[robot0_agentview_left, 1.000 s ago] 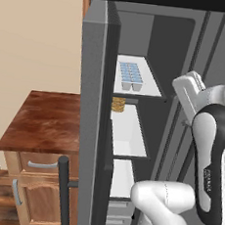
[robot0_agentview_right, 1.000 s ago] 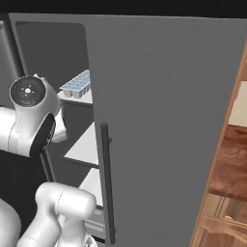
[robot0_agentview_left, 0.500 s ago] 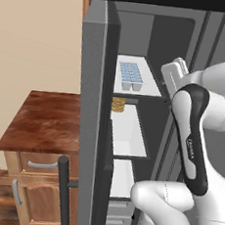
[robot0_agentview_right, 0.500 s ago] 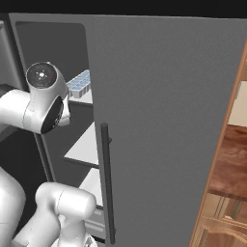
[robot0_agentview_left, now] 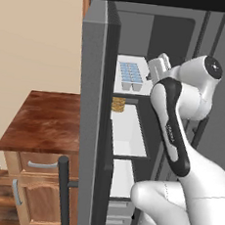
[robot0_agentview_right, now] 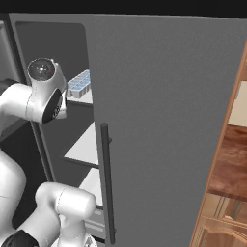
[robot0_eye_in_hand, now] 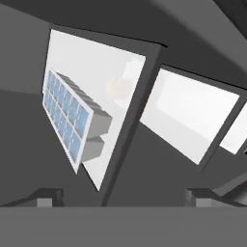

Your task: Open the freezer door, pick up the ice cube tray from the freezer, and place it on the dining counter.

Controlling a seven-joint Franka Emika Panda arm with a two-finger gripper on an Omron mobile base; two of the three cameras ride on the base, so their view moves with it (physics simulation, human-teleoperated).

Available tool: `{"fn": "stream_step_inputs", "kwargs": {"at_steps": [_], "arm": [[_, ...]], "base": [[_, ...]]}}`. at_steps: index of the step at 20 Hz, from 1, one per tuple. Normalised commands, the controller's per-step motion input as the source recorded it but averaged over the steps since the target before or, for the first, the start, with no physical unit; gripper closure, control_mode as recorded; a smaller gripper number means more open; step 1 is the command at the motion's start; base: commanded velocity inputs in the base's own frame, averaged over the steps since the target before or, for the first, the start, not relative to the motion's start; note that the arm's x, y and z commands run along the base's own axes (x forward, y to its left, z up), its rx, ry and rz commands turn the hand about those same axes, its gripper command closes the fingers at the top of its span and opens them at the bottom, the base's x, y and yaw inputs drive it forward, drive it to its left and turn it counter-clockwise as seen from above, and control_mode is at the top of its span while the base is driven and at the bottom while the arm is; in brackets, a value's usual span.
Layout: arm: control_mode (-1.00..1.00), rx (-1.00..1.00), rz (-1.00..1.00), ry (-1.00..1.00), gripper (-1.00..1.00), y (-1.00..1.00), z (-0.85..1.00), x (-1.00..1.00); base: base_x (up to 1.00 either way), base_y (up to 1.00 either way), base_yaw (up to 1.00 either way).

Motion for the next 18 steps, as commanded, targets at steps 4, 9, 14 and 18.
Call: {"fn": "stream_step_inputs", "kwargs": {"at_steps": [4,9,14,18], "arm": [[-1.00,0.06,-0.03,0.08,-1.00,0.01,-0.16,0.57],[-1.00,0.09,0.00,0.10,-1.00,0.00,-0.07,0.58],[-1.00,0.04,0.00,0.03,-1.00,0.00,-0.11,0.49],[-1.00,0.01,0.00,0.00,-1.00,0.00,-0.14,0.31]], "base": [[0.00,0.00,0.00],[0.00,0.00,0.00],[0.00,0.00,0.00],[0.00,0.00,0.00]]}}
